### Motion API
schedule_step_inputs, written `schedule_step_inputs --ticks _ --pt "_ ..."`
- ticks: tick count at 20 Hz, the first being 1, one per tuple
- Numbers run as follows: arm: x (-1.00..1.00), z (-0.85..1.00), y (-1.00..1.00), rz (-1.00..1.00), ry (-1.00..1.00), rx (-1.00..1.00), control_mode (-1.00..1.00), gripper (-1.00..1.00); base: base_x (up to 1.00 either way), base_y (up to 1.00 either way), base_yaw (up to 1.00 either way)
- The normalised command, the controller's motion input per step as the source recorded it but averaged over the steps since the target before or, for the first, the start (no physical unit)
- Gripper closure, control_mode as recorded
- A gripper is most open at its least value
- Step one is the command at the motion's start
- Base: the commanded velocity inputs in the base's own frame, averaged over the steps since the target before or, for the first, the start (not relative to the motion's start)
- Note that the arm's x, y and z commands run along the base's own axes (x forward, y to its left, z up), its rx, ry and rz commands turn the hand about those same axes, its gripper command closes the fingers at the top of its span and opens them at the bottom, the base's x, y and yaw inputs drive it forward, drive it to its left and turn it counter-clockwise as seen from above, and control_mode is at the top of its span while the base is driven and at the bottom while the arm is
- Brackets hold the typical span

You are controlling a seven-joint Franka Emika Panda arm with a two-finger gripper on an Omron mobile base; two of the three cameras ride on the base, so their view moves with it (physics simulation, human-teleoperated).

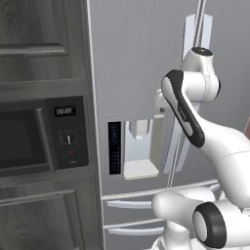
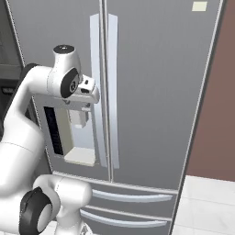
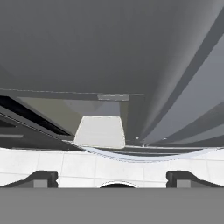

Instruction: Retrieve a lemon from the fridge and place it on the cutting board with the fish.

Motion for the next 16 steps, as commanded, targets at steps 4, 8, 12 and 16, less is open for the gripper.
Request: schedule_step_inputs --ticks 4,8,12,16 --pt "0.0 0.0 0.0 0.0 0.0 0.0 1.0 -1.0 -0.1 -0.33 0.0" --pt "0.0 0.0 0.0 0.0 0.0 0.0 1.0 -1.0 -0.16 -0.32 0.0" --pt "0.0 0.0 0.0 0.0 0.0 0.0 1.0 -1.0 -0.2 -0.33 -0.02" --pt "0.0 0.0 0.0 0.0 0.0 0.0 1.0 -1.0 -0.24 -0.38 -0.02"
